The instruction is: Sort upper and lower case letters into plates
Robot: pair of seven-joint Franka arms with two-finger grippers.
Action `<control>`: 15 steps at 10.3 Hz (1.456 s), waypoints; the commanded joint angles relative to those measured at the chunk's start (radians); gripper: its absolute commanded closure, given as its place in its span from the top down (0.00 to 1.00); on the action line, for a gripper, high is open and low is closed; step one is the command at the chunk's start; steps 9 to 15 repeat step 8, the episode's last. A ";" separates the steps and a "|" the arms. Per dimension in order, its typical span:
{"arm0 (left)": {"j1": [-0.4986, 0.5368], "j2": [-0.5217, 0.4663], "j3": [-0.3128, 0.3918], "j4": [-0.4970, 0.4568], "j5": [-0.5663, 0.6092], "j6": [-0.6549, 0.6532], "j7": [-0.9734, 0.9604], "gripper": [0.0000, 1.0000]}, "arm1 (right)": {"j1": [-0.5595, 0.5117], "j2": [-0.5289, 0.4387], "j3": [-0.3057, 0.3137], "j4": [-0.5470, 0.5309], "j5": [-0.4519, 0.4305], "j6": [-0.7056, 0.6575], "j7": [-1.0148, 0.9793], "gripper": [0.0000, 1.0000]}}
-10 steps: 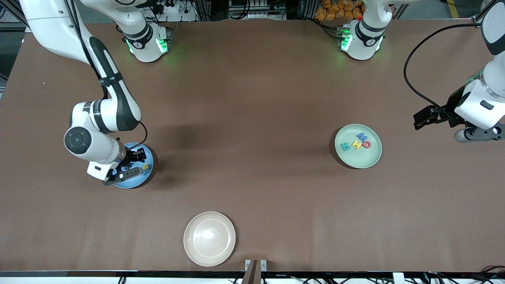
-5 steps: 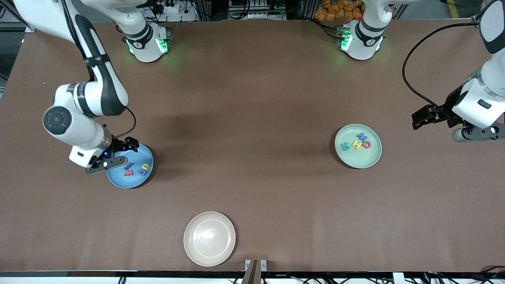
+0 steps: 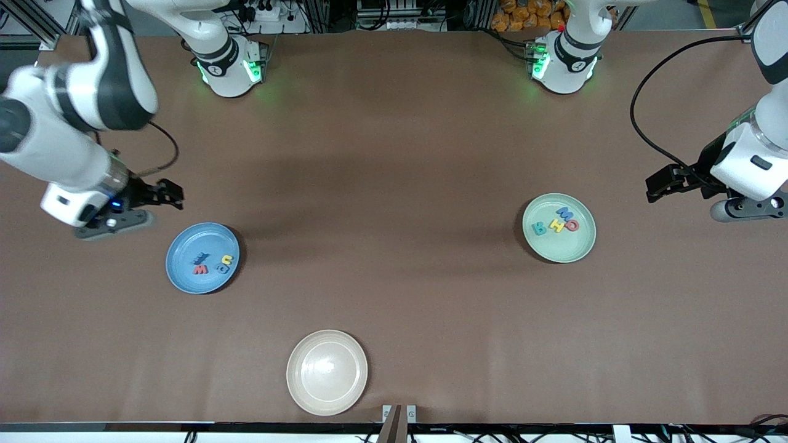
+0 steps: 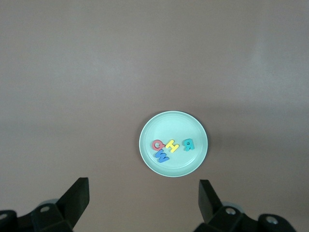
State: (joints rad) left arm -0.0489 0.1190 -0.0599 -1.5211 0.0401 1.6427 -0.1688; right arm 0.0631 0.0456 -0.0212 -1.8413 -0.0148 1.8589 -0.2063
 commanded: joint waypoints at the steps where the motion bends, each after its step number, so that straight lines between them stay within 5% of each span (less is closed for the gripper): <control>1: -0.005 -0.004 0.005 0.002 -0.022 -0.001 0.026 1.00 | -0.014 0.016 -0.019 0.248 0.029 -0.191 0.008 1.00; 4: -0.006 -0.004 0.003 0.002 -0.023 -0.001 0.025 1.00 | -0.013 0.016 -0.029 0.352 0.029 -0.311 0.077 1.00; 15: -0.006 -0.002 0.005 0.004 -0.023 -0.001 0.022 1.00 | -0.014 0.014 -0.031 0.356 0.029 -0.319 0.079 1.00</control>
